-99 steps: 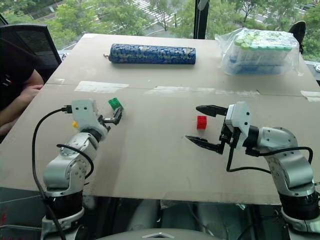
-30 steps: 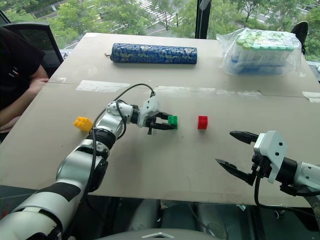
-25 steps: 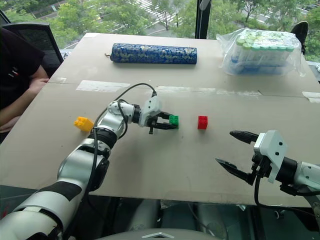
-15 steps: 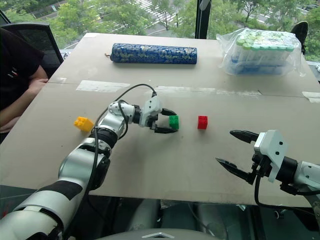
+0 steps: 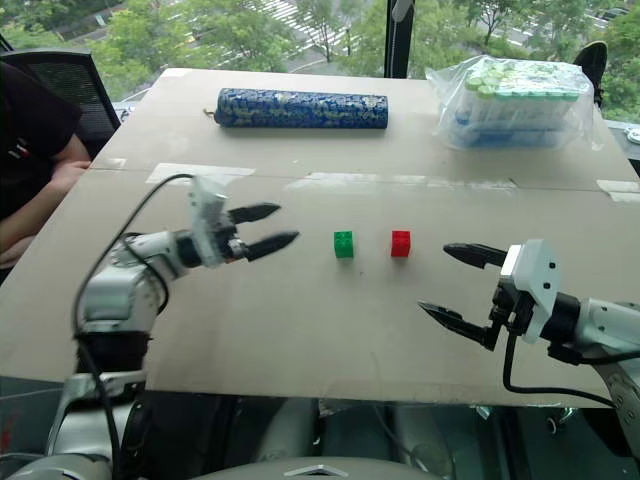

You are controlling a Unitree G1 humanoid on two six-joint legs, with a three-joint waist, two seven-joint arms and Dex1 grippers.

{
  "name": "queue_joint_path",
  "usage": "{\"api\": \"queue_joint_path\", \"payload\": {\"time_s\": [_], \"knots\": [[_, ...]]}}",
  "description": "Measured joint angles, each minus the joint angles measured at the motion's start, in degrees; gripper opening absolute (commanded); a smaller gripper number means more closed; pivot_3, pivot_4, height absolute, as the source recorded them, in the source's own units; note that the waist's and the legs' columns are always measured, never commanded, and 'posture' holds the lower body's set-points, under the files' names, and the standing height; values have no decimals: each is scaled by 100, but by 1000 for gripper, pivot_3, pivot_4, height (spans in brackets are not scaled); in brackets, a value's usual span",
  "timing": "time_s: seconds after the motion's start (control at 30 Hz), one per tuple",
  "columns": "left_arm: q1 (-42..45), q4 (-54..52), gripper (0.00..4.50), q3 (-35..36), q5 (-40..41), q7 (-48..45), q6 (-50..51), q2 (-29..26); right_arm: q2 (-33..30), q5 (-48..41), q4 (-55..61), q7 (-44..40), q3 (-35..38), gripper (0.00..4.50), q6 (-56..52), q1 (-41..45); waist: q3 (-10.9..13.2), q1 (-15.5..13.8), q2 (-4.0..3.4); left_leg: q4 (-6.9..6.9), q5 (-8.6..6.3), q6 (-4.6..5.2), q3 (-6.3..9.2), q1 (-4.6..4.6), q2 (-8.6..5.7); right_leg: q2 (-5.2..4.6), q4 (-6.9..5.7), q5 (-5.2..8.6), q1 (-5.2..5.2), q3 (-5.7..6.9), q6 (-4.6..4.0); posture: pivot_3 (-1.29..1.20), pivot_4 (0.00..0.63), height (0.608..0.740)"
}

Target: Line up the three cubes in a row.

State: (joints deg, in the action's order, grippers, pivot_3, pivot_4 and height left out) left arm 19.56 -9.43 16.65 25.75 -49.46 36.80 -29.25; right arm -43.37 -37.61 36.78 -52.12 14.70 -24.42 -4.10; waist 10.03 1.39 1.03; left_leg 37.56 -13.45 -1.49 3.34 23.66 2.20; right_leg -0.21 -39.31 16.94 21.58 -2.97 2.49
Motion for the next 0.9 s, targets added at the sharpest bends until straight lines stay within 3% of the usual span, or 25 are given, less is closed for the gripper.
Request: {"api": "queue_joint_path", "payload": {"time_s": [0.17, 0.37, 0.53, 0.9], "knots": [[-783, -1066, 4472, 1062, 68, 1701, 1178, -5, 98, -57, -322, -155, -492, 4500, 5, 533, -2, -57, 3, 5, 0, -1, -3, -10, -7, 8, -13, 0, 0, -4, -1, 0, 150, 740], [-1465, -1087, 4472, 1668, -177, 2159, 1402, -705, 104, -9, -765, -483, -813, 4500, 89, 850, -2, -105, 4, 4, 1, -2, -3, -6, -7, 2, -9, 1, 3, 0, -3, 0, 150, 740], [-1482, -637, 4472, 1613, -138, 1899, 1389, -1137, 138, 42, -816, -556, -938, 4500, 140, 912, -3, -85, 6, 3, 1, -2, -7, -10, -8, 7, -10, 1, 3, -3, -3, 0, 150, 740], [-723, 1149, 4472, 566, -252, 968, 816, -1771, 138, 167, -776, -396, -971, 4500, 202, 718, -2, -54, 6, -7, 1, -3, -16, -5, -7, 7, -4, 1, 11, -9, -4, 0, 150, 740]]}}
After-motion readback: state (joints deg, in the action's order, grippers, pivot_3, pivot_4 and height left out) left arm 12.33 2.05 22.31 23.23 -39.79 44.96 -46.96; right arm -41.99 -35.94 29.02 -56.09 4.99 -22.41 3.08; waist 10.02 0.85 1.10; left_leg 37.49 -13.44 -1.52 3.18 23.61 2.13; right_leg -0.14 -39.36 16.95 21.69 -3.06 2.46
